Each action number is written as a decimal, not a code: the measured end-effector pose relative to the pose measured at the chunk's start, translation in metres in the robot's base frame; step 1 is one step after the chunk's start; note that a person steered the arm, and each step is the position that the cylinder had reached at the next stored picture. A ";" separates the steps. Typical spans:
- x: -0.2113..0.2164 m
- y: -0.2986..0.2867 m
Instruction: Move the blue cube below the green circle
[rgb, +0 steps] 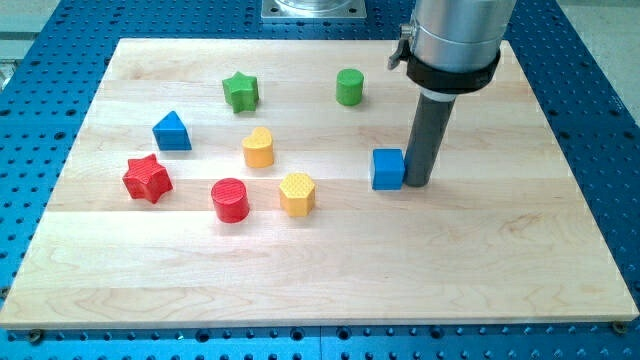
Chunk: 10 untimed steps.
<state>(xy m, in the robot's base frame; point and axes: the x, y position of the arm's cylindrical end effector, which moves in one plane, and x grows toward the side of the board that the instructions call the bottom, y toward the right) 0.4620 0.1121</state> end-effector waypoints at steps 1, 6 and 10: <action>0.005 -0.043; 0.005 -0.091; -0.023 -0.082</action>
<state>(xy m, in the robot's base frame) 0.4385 0.0297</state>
